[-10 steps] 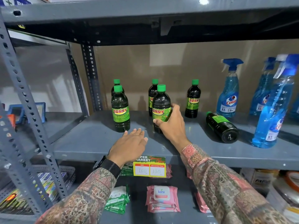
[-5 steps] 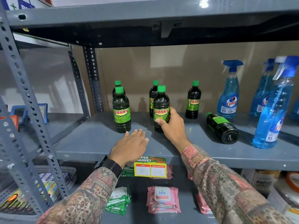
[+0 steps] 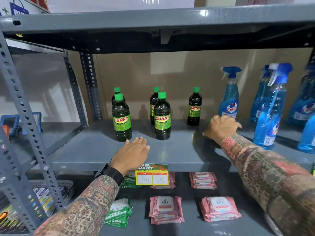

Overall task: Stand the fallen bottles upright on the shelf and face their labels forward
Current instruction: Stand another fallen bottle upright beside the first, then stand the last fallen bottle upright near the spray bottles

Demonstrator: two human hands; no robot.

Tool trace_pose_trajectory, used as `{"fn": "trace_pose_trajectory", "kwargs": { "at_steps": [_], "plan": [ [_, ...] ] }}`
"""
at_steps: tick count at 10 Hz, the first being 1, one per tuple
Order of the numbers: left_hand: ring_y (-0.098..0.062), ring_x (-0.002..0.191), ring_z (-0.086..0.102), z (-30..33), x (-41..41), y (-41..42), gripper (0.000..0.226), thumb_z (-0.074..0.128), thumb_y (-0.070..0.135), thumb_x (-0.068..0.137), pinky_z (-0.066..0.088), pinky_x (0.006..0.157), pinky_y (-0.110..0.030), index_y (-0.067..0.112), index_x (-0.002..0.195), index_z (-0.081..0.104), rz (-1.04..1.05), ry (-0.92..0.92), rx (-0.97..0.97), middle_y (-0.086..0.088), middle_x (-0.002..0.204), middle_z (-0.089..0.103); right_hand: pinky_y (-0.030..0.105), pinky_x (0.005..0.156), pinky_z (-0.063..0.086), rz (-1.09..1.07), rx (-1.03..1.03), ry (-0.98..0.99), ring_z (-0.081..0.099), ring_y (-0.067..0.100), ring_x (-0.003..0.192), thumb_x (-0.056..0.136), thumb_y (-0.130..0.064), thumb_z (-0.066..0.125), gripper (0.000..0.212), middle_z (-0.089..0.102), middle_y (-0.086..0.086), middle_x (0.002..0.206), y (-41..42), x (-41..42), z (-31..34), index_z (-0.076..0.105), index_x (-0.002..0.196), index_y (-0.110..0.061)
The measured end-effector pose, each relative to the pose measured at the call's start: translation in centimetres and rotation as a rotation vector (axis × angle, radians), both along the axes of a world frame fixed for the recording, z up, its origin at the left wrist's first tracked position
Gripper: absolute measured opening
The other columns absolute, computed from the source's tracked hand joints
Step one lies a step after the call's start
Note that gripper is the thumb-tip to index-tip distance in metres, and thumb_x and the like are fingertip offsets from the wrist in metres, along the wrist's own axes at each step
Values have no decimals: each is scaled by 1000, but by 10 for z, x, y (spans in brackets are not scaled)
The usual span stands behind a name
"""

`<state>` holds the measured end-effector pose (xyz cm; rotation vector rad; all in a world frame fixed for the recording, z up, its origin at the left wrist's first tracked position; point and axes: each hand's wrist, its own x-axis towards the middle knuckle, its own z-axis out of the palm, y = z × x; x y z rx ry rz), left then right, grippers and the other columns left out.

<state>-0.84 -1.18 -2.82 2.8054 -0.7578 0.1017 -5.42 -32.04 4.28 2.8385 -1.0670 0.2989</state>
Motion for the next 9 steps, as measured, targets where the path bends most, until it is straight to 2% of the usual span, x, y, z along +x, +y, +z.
{"fn": "trace_pose_trajectory", "kwargs": {
  "at_steps": [1,2,3,4,5,6,7,8,9],
  "plan": [
    [-15,161,9,2,-1,-1,61,19,43,111,2,130,-41,14,165,19,3,5,2,0,174,12,57,101,54,3,169,-94,61,41,125,88,-42,74,65,61,19,137,-5,-3,-5,49,138,-8],
    [-16,161,10,2,-2,-1,61,18,42,111,2,130,-41,14,165,19,0,3,10,-1,174,13,48,96,54,106,227,-197,64,40,121,86,-37,76,58,64,17,131,-3,-2,-7,49,130,-10],
    [-16,161,9,3,-3,0,61,18,42,111,2,130,-41,14,165,19,-1,3,7,-1,174,13,49,93,51,235,360,-361,62,43,120,84,-42,81,71,60,18,131,0,4,-6,44,135,-9],
    [-16,161,10,3,-3,0,61,18,43,111,2,130,-41,14,165,19,1,-2,9,-1,174,13,49,100,51,437,606,-749,62,39,118,84,-35,85,76,56,16,133,6,11,-16,41,140,-8],
    [-16,161,9,2,-3,1,62,18,43,110,2,130,-40,14,165,19,-1,-3,11,-1,174,13,41,107,47,600,857,-988,60,24,123,86,-14,84,85,58,6,137,12,15,-34,30,152,-14],
    [-15,161,9,1,-2,1,62,18,44,110,1,130,-40,15,165,18,-2,-2,8,-1,174,12,39,107,46,644,963,-1033,60,17,120,86,-6,81,86,58,-5,131,10,23,-44,28,152,-23],
    [-15,161,10,0,-1,1,62,18,44,110,1,130,-40,15,165,19,-3,-2,7,-1,174,13,37,102,46,619,908,-1023,60,19,118,83,-15,85,88,59,-5,130,8,25,-46,30,152,-23],
    [-14,160,10,-1,0,1,62,18,45,110,2,130,-39,15,165,19,3,-9,8,0,174,13,36,102,43,529,751,-1013,54,21,123,73,-36,93,99,54,3,135,10,22,-51,35,151,-17],
    [-13,160,10,-1,0,1,62,19,45,110,2,129,-38,15,165,20,7,-11,14,1,174,13,44,107,45,422,587,-1022,50,28,128,66,-44,96,103,52,10,136,13,19,-51,38,146,-13]
  ]
}}
